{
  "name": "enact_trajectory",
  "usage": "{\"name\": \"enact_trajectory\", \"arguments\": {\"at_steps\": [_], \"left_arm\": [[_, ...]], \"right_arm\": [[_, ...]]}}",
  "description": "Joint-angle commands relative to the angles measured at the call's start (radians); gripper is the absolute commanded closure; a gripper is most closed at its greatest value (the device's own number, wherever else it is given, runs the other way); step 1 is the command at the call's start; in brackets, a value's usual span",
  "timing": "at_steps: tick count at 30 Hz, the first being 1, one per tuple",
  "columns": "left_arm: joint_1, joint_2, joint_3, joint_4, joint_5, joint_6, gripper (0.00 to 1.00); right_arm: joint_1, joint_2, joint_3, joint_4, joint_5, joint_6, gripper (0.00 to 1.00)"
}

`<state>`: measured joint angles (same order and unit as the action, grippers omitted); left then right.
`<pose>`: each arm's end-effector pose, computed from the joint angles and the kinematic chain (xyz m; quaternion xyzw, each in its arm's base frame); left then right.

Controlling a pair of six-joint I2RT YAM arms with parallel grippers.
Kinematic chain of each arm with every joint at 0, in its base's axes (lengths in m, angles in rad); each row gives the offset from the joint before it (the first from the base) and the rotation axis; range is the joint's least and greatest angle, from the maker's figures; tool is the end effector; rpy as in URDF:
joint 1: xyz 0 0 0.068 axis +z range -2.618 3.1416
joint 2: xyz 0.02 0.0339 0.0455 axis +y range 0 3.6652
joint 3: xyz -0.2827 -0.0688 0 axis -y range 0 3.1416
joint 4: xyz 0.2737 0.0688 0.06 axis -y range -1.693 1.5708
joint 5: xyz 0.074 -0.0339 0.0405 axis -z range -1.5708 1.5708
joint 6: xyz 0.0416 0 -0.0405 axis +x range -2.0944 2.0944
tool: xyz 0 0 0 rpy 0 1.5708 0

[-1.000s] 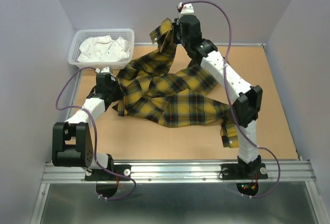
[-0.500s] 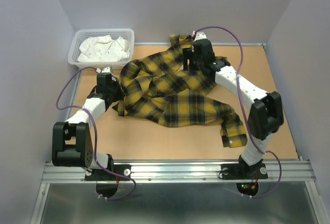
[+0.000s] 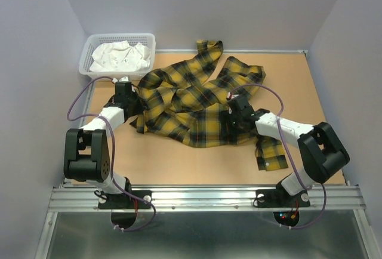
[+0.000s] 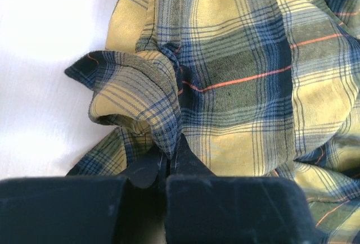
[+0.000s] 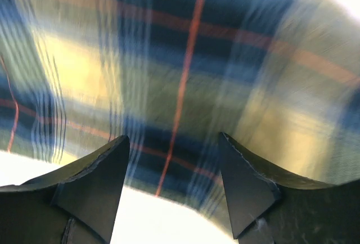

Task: Fold and stack the long sleeve shirts
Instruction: Flatten the shirt out

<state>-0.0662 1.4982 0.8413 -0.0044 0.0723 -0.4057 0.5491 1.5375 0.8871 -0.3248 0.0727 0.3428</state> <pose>0.3431 -0.0258 0.2049 -0.1360 0.8876 -0.1342 0.4192 0.2827 0.1694 0.1825 -0.0878 0.9514 0.0951 0.2795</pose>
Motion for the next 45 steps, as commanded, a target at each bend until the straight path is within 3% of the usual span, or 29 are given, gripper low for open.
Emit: {"name": "enact_trajectory", "arguments": {"at_steps": [1, 11, 16, 18, 19, 22, 23, 26, 28, 32, 37, 45], "left_arm": [[-0.004, 0.019, 0.067, 0.011, -0.031, -0.028, 1.00], [-0.004, 0.161, 0.241, 0.011, -0.109, -0.051, 1.00], [-0.004, 0.177, 0.288, 0.011, -0.094, -0.053, 1.00], [-0.004, 0.156, 0.282, 0.009, -0.085, -0.051, 0.95], [-0.004, 0.120, 0.277, 0.006, -0.082, -0.050, 0.90], [-0.004, 0.012, 0.237, 0.006, -0.078, -0.054, 0.63], [-0.004, -0.021, 0.211, -0.020, -0.078, -0.056, 0.46], [-0.004, -0.143, 0.154, -0.071, -0.097, -0.058, 0.18], [-0.006, -0.214, 0.110, -0.121, -0.100, -0.067, 0.14], [-0.018, -0.311, -0.017, -0.147, -0.022, -0.116, 0.14], [-0.073, -0.357, -0.172, -0.096, 0.021, -0.225, 0.15], [-0.144, -0.299, -0.318, 0.095, 0.031, -0.366, 0.28]], "right_arm": [[0.063, -0.020, -0.057, 0.064, -0.056, 0.050, 0.32], [0.281, 0.047, -0.085, 0.059, -0.198, 0.147, 0.34], [0.383, 0.127, 0.056, 0.030, -0.275, 0.082, 0.34], [0.413, 0.151, 0.107, 0.007, -0.292, 0.062, 0.33], [0.416, 0.151, 0.146, 0.001, -0.291, 0.061, 0.32], [0.411, 0.115, 0.197, -0.011, -0.216, 0.048, 0.29], [0.410, 0.089, 0.235, -0.032, -0.142, 0.041, 0.26], [0.356, 0.038, 0.282, -0.074, -0.028, 0.047, 0.18], [0.290, 0.007, 0.286, -0.086, 0.028, 0.051, 0.11], [0.165, -0.051, 0.282, -0.097, 0.087, 0.056, 0.00], [-0.013, -0.112, 0.256, -0.100, 0.099, 0.085, 0.00], [-0.201, -0.142, 0.228, -0.097, 0.018, 0.125, 0.00]]}}
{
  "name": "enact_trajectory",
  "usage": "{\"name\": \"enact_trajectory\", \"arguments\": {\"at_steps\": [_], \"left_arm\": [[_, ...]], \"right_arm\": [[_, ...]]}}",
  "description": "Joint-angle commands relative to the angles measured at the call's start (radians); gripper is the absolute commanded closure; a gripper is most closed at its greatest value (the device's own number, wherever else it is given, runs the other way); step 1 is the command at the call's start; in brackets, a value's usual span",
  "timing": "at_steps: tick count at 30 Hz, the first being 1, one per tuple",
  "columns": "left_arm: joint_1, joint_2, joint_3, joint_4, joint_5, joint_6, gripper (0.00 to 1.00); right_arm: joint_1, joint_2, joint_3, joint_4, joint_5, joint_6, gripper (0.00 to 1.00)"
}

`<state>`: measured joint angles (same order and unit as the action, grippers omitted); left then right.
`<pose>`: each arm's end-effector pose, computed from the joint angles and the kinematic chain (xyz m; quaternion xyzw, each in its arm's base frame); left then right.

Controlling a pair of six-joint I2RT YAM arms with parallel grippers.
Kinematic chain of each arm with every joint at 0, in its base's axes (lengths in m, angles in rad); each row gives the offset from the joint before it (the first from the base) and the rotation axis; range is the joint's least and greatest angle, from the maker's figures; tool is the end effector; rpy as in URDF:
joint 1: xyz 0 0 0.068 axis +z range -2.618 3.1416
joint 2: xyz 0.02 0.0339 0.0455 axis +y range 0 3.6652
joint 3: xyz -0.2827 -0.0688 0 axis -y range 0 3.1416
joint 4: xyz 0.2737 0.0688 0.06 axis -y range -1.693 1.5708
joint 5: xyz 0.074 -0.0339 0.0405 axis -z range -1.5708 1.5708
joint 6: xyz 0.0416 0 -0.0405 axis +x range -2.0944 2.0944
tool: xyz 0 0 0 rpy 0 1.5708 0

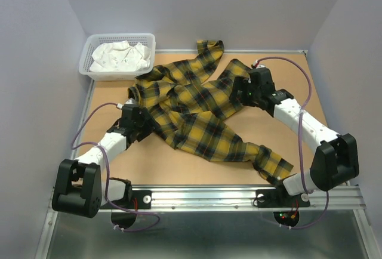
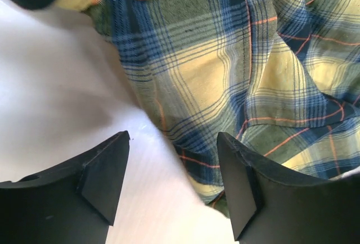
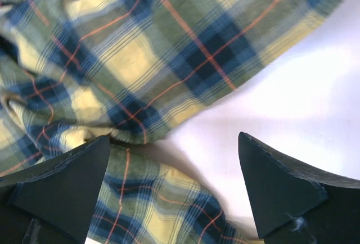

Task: Fold and stack the long sleeve shirts
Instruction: Flatten the shirt out

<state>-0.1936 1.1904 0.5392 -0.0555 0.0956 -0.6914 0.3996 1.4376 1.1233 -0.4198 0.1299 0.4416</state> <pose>0.2513 -0.0533 0.1829 -0.2041 0.8840 -0.2183 0.3594 0.3216 0.1300 0.2889 0.0455 0.9111 0.1114 0.3943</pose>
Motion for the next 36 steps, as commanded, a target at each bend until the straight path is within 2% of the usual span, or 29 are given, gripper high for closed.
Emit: {"name": "enact_trajectory", "arguments": {"at_steps": [1, 6, 11, 14, 15, 18, 19, 20, 21, 32, 36], "left_arm": [[-0.020, 0.026, -0.025, 0.179, -0.002, -0.091, 0.29], [-0.021, 0.095, -0.056, 0.267, -0.010, -0.148, 0.37], [-0.023, 0.101, -0.096, 0.260, -0.016, -0.161, 0.46], [-0.023, 0.069, -0.119, 0.235, -0.023, -0.155, 0.59], [-0.023, 0.063, -0.123, 0.218, -0.025, -0.143, 0.69], [-0.023, 0.041, -0.114, 0.195, -0.033, -0.122, 0.86], [-0.023, 0.038, -0.108, 0.188, -0.039, -0.112, 0.89], [-0.021, 0.034, -0.093, 0.171, -0.042, -0.090, 0.98], [-0.021, 0.031, -0.082, 0.146, -0.043, -0.079, 1.00], [-0.015, -0.058, 0.033, -0.029, -0.077, 0.058, 1.00], [-0.009, -0.074, 0.051, -0.059, -0.074, 0.082, 1.00]], "right_arm": [[-0.071, -0.043, -0.011, -0.001, -0.045, 0.028, 0.00], [-0.110, -0.042, -0.051, 0.027, -0.088, 0.035, 0.01], [-0.169, -0.057, -0.083, 0.058, -0.104, 0.077, 0.02], [-0.217, -0.059, -0.099, 0.079, -0.104, 0.101, 0.02], [-0.229, -0.056, -0.103, 0.087, -0.113, 0.118, 0.02], [-0.281, -0.042, -0.117, 0.134, -0.122, 0.161, 0.04], [-0.295, -0.034, -0.118, 0.148, -0.122, 0.173, 0.05], [-0.321, -0.014, -0.117, 0.179, -0.122, 0.198, 0.06], [-0.332, -0.003, -0.117, 0.199, -0.153, 0.210, 0.06], [-0.427, 0.225, -0.042, 0.441, -0.176, 0.319, 0.21], [-0.430, 0.299, 0.027, 0.455, -0.177, 0.312, 0.26]]}}
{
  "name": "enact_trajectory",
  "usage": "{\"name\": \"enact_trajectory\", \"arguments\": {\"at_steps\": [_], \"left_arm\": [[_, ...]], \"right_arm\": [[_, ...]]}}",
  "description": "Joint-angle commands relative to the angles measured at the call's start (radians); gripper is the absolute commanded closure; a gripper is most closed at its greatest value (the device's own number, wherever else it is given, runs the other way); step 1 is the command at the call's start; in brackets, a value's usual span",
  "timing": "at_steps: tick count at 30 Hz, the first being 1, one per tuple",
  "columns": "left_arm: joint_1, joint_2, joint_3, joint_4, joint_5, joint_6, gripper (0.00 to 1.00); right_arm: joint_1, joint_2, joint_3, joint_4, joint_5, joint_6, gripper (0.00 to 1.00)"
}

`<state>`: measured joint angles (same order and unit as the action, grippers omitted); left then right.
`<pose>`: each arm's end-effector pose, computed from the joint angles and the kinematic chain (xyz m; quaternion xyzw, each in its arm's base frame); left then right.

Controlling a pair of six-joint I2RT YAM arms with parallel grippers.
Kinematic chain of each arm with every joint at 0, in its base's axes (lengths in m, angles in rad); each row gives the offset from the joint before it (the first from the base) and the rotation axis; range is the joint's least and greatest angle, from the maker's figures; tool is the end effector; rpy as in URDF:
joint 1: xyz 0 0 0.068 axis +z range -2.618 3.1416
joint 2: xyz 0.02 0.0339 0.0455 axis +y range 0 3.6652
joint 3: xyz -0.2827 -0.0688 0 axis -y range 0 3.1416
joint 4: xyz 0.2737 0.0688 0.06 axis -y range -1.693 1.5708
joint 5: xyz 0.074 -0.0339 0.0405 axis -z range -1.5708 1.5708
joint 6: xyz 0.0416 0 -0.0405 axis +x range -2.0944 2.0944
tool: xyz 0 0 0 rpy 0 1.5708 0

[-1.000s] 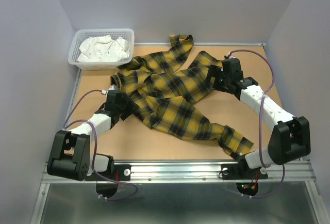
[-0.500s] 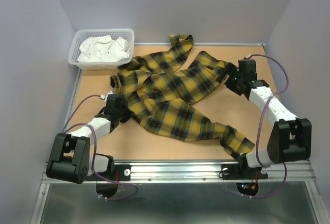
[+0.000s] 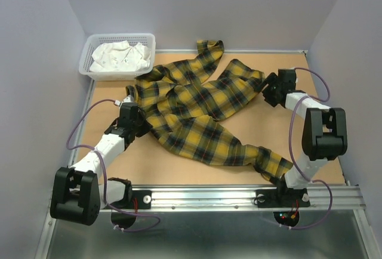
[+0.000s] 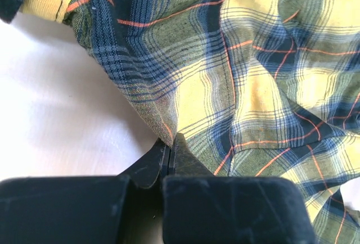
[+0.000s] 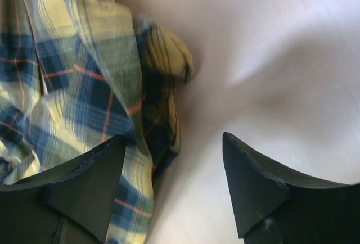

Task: Fold and stack the long sleeve shirts
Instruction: Flatten the shirt out

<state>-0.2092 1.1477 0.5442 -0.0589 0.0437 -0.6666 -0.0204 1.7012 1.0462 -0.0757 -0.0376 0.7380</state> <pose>0.2485 -0.0546 0.1943 -0.1943 0.8772 -0.2038 0.3889 0.3964 -0.0065 0.1975 0.3308 0.8509 0.1592 0.3757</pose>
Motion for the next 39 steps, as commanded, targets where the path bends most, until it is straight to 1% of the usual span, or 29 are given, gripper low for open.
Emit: {"name": "enact_trajectory", "arguments": {"at_steps": [1, 5, 10, 13, 14, 16, 17, 19, 20, 22, 23, 25, 26, 29, 30, 32, 33, 34, 35, 37, 38, 39], "left_arm": [[0.008, -0.032, 0.049, -0.068, -0.022, 0.068, 1.00], [0.019, -0.040, 0.066, -0.093, -0.024, 0.096, 1.00], [0.030, -0.043, 0.069, -0.101, -0.013, 0.113, 1.00], [0.036, -0.040, 0.066, -0.104, 0.004, 0.119, 1.00], [0.039, -0.042, 0.069, -0.104, 0.005, 0.121, 1.00], [0.042, -0.045, 0.071, -0.107, 0.004, 0.128, 1.00], [0.045, -0.045, 0.074, -0.111, 0.004, 0.131, 1.00], [0.051, -0.043, 0.080, -0.119, 0.001, 0.140, 1.00], [0.053, -0.045, 0.083, -0.121, -0.001, 0.142, 1.00], [0.059, -0.046, 0.092, -0.128, -0.005, 0.150, 1.00], [0.062, -0.045, 0.102, -0.131, -0.011, 0.160, 1.00], [0.070, -0.037, 0.120, -0.147, -0.034, 0.173, 1.00], [0.074, -0.034, 0.150, -0.153, -0.036, 0.189, 1.00], [0.091, 0.001, 0.221, -0.168, -0.024, 0.205, 1.00], [0.094, 0.012, 0.285, -0.168, -0.015, 0.211, 1.00], [0.100, 0.055, 0.360, -0.173, 0.028, 0.210, 1.00], [0.102, 0.072, 0.446, -0.173, 0.051, 0.210, 1.00], [0.105, 0.099, 0.494, -0.177, 0.100, 0.203, 1.00], [0.108, 0.112, 0.585, -0.179, 0.120, 0.199, 1.00], [0.110, 0.121, 0.667, -0.177, 0.165, 0.188, 1.00], [0.111, 0.116, 0.704, -0.171, 0.185, 0.185, 1.00], [0.120, 0.113, 0.770, -0.170, 0.189, 0.185, 1.00]], "right_arm": [[-0.010, 0.047, 0.116, 0.114, -0.008, 0.014, 0.27], [-0.010, 0.104, 0.188, 0.117, -0.008, -0.005, 0.32], [-0.010, 0.146, 0.247, 0.117, -0.002, -0.031, 0.35], [-0.010, 0.173, 0.273, 0.114, -0.001, -0.046, 0.41], [-0.010, 0.179, 0.279, 0.116, -0.001, -0.052, 0.44], [-0.010, 0.196, 0.290, 0.116, 0.005, -0.054, 0.46], [-0.010, 0.201, 0.291, 0.114, 0.011, -0.055, 0.51], [-0.010, 0.209, 0.293, 0.116, 0.027, -0.058, 0.57], [-0.010, 0.215, 0.296, 0.116, 0.031, -0.061, 0.64], [-0.010, 0.219, 0.299, 0.114, 0.035, -0.068, 0.73], [-0.012, 0.218, 0.305, 0.113, 0.035, -0.074, 0.82], [-0.015, 0.215, 0.320, 0.109, 0.035, -0.083, 0.93], [-0.016, 0.213, 0.354, 0.105, 0.035, -0.088, 0.99], [-0.030, 0.195, 0.432, 0.080, 0.035, -0.109, 0.99], [-0.036, 0.190, 0.505, 0.079, 0.033, -0.127, 0.99], [-0.050, 0.180, 0.586, 0.041, 0.035, -0.147, 0.99], [-0.056, 0.175, 0.633, 0.036, 0.035, -0.164, 0.99], [-0.067, 0.163, 0.714, 0.031, 0.033, -0.167, 0.99], [-0.073, 0.153, 0.757, 0.030, 0.030, -0.158, 0.99], [-0.082, 0.134, 0.822, 0.030, 0.013, -0.150, 0.99], [-0.085, 0.114, 0.887, 0.033, 0.007, -0.150, 0.99], [-0.085, 0.103, 0.909, 0.033, -0.001, -0.157, 0.99]]}}
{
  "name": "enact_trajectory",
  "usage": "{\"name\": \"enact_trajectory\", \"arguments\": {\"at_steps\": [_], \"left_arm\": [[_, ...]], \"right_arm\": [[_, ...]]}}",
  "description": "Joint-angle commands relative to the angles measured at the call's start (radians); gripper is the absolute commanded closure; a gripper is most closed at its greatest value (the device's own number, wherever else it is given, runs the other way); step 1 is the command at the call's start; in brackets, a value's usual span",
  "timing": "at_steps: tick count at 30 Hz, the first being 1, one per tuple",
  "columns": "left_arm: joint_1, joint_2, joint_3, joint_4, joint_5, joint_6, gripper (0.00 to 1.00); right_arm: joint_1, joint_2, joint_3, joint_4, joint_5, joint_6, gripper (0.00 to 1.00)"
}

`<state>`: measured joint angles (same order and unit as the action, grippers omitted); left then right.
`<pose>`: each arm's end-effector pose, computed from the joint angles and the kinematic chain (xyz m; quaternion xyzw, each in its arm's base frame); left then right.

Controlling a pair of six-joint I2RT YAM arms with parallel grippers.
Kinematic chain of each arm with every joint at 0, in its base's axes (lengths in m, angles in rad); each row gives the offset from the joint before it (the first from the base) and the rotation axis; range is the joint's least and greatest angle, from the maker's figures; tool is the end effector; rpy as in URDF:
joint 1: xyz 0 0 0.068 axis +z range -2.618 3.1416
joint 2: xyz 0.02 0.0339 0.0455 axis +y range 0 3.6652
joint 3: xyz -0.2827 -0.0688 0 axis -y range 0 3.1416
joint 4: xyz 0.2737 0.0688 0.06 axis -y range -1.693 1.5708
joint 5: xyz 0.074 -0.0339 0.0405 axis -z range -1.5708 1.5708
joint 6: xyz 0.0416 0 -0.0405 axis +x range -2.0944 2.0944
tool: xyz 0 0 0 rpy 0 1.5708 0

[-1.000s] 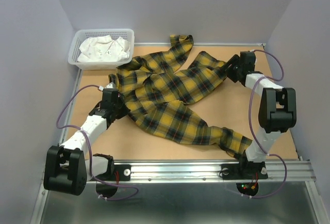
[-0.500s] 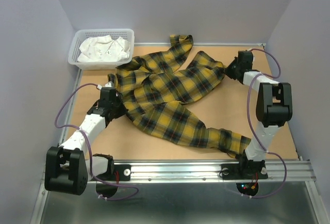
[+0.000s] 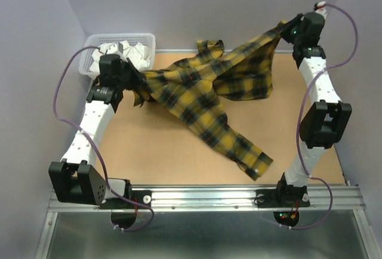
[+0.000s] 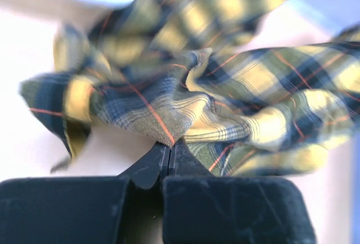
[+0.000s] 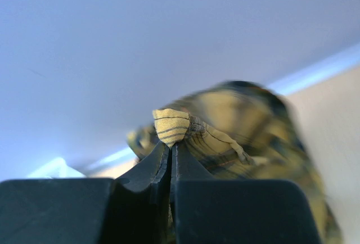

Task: Fold and stack the long sleeve shirts
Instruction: Flatten the shirt out

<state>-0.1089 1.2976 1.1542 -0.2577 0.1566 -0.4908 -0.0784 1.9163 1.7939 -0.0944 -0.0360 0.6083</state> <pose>0.3265 -0.0422 0.3611 -0.1154 0.8243 -0.2249 0.5066 0.5061 -0.0383 0.3808 0.2517 0.7376 0.1776 0.6008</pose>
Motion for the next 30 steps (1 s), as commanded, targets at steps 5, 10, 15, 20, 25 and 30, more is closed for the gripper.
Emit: {"name": "enact_trajectory", "arguments": {"at_steps": [5, 10, 15, 20, 25, 30], "left_arm": [[0.100, -0.083, 0.286, 0.045, 0.164, -0.006, 1.00], [0.138, -0.080, 0.337, 0.024, 0.234, -0.005, 1.00], [0.149, -0.064, 0.367, 0.031, 0.322, -0.037, 1.00], [0.149, -0.032, 0.453, 0.035, 0.373, -0.048, 1.00], [0.152, 0.043, 0.591, 0.038, 0.363, -0.048, 1.00], [0.156, 0.158, 0.763, 0.032, 0.368, -0.048, 1.00]], "right_arm": [[-0.031, -0.187, 0.236, 0.056, 0.015, -0.062, 0.99], [-0.031, -0.283, 0.180, 0.058, 0.074, -0.136, 0.99], [-0.032, -0.287, 0.202, 0.058, 0.056, -0.166, 0.99], [-0.032, -0.208, 0.309, 0.058, 0.045, -0.163, 0.99], [-0.032, -0.068, 0.481, 0.056, -0.004, -0.142, 0.99], [-0.032, 0.102, 0.741, 0.061, -0.033, -0.128, 0.99]]}}
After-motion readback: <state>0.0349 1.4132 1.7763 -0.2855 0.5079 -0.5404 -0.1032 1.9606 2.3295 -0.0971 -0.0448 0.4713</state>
